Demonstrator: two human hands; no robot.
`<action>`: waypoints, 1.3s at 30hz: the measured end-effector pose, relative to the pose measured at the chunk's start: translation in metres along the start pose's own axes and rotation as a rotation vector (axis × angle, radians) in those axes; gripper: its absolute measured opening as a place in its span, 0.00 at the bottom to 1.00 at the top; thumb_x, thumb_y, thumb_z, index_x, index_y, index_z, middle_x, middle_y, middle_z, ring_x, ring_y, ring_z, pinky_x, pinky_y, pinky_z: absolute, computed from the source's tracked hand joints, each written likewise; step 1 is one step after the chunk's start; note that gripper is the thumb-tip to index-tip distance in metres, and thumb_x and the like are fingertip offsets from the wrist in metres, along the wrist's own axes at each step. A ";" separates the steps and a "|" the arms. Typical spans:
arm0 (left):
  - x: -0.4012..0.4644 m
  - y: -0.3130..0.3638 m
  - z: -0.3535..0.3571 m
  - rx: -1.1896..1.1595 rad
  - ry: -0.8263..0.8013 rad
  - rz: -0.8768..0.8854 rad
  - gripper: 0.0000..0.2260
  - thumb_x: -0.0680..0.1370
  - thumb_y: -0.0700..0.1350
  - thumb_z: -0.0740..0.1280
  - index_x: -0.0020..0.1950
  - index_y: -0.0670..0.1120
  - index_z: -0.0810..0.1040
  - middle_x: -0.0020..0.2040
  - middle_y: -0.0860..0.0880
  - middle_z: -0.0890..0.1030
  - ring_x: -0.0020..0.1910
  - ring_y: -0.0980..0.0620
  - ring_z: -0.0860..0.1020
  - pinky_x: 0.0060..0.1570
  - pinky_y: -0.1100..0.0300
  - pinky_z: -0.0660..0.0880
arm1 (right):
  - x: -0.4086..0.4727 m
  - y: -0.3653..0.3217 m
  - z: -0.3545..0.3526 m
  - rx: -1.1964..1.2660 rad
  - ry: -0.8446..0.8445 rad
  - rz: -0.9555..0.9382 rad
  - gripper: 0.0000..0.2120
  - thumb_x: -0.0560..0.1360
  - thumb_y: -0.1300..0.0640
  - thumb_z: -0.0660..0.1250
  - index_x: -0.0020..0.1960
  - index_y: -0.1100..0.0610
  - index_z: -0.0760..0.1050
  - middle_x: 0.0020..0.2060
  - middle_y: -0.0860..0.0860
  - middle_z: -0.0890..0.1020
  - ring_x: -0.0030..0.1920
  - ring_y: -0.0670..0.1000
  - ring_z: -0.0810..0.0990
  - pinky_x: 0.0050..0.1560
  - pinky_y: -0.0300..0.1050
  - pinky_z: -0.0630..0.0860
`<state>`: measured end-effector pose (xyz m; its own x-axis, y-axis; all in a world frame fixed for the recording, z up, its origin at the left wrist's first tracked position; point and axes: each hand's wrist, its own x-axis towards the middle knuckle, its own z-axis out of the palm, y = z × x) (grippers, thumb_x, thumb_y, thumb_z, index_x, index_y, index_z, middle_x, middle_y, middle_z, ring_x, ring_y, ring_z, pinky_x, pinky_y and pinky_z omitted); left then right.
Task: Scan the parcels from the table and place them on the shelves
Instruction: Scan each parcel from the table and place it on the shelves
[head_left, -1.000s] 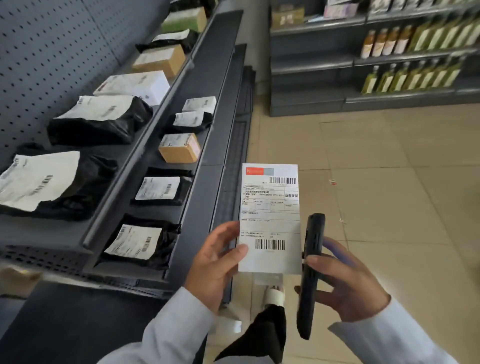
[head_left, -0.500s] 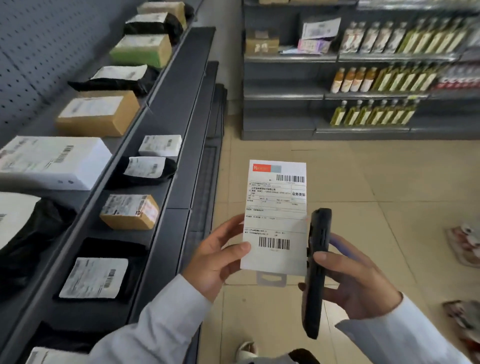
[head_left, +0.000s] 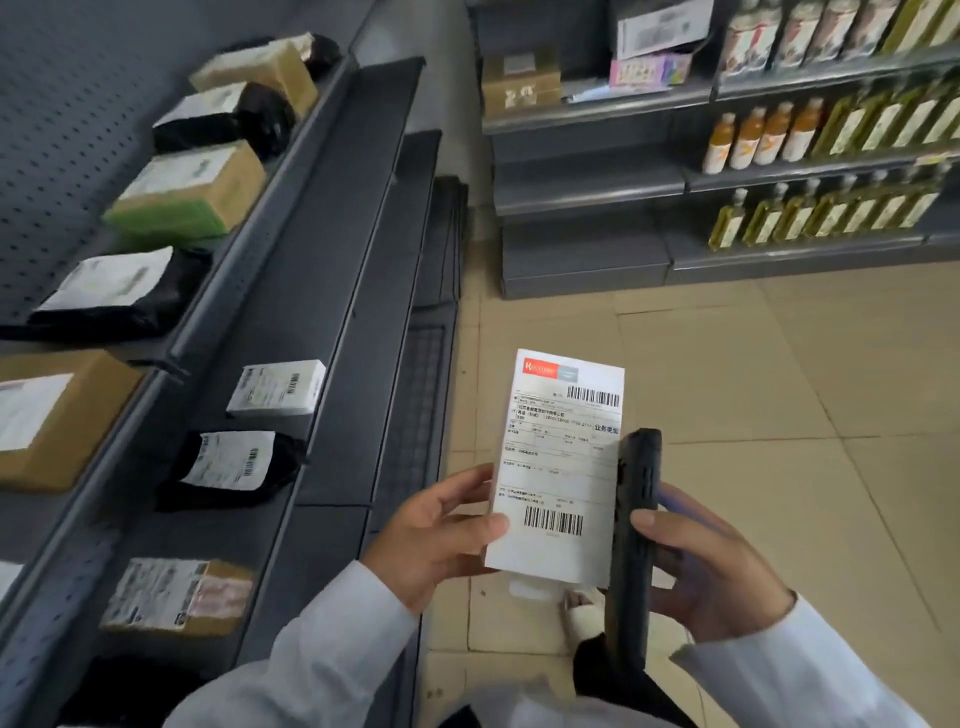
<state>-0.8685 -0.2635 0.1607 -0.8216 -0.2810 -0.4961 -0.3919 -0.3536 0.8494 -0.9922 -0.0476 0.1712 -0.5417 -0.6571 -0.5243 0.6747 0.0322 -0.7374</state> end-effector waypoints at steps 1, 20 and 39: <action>0.012 0.009 0.002 0.010 0.040 0.008 0.27 0.70 0.38 0.77 0.67 0.47 0.76 0.62 0.48 0.82 0.56 0.45 0.83 0.49 0.50 0.82 | 0.016 -0.014 -0.005 -0.005 -0.033 0.013 0.33 0.50 0.50 0.77 0.57 0.49 0.84 0.48 0.56 0.87 0.44 0.52 0.86 0.43 0.55 0.83; 0.216 0.084 -0.103 -0.528 0.501 -0.108 0.14 0.76 0.39 0.70 0.61 0.43 0.80 0.55 0.43 0.85 0.56 0.41 0.82 0.45 0.48 0.82 | 0.310 -0.143 0.072 -0.314 -0.171 0.204 0.38 0.49 0.50 0.79 0.60 0.50 0.82 0.51 0.56 0.87 0.55 0.58 0.82 0.54 0.62 0.81; 0.355 0.132 -0.249 -1.096 0.766 -0.152 0.24 0.70 0.41 0.76 0.64 0.38 0.78 0.61 0.37 0.81 0.64 0.36 0.77 0.63 0.41 0.75 | 0.539 -0.201 0.238 -0.714 -0.321 0.425 0.22 0.57 0.59 0.77 0.51 0.53 0.80 0.46 0.56 0.84 0.49 0.58 0.81 0.48 0.58 0.79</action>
<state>-1.1091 -0.6323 0.0515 -0.2218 -0.4723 -0.8531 0.3689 -0.8505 0.3750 -1.3008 -0.5874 0.1380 -0.0780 -0.6586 -0.7484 0.2549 0.7126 -0.6536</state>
